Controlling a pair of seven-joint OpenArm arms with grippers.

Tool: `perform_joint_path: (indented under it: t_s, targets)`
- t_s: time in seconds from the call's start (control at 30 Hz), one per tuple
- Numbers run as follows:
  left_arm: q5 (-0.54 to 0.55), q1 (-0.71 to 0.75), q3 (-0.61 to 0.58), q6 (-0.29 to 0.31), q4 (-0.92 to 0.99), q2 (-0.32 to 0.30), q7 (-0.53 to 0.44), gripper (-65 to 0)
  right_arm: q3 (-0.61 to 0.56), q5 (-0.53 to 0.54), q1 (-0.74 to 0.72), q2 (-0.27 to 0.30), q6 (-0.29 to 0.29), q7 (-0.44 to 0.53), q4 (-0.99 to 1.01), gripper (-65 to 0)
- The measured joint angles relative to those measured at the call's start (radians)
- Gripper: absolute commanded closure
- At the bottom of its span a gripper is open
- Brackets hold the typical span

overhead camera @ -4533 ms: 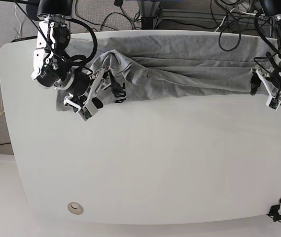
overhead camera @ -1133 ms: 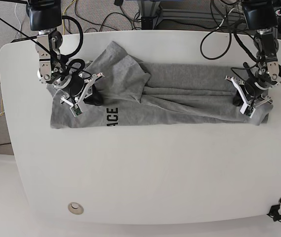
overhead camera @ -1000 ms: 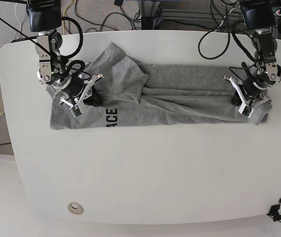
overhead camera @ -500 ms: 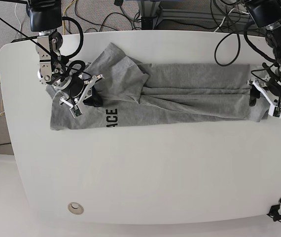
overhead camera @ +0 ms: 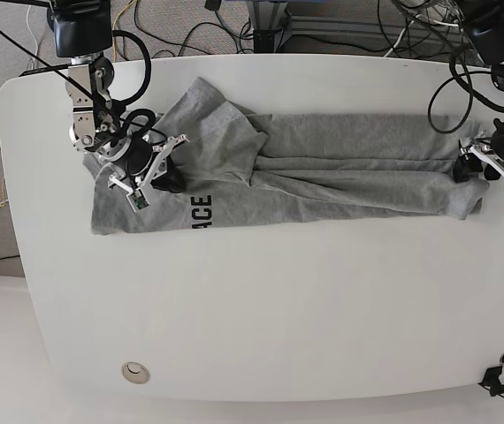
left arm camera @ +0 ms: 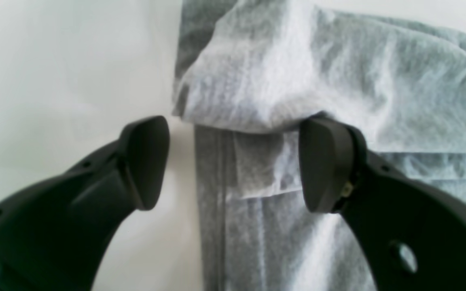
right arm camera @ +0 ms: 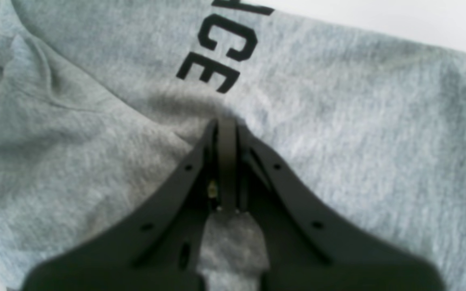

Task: Fold the T-shirt properly
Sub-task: 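Grasp the folded shirt's two ends with both grippers, then fold the shirt end with the left gripper toward the right gripper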

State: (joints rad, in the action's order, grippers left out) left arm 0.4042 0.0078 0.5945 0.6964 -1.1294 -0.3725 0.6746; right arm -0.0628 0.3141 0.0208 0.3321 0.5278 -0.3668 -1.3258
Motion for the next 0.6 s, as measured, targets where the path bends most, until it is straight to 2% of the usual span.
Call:
perform_joint_path:
  t_s: [0.1,0.27,0.33,0.53,0.6]
  targets:
    - [0.011,0.003,-0.052,0.000,-0.003,0.000,-0.018,-45.0,0.000,0.000,0.000,-0.002,-0.004,0.000,0.000,0.0]
    - [0.012,0.041,-0.080,-0.003,-0.081,0.053,-0.017,-12.5,0.000,0.000,0.000,-0.002,-0.003,0.000,0.000,0.0]
    - [0.014,0.060,-0.094,0.001,-0.110,0.064,-0.009,-3.3,0.000,0.000,0.000,-0.003,-0.003,0.000,0.000,0.0]
    - [0.001,0.068,-0.097,0.000,-0.158,0.080,0.018,-1.6,0.000,0.000,0.000,-0.002,-0.003,0.000,0.000,0.0]
    - [-0.016,0.081,-0.100,-0.003,-0.215,0.082,0.074,-1.6,0.000,0.000,0.000,-0.003,-0.003,0.000,0.000,0.0]
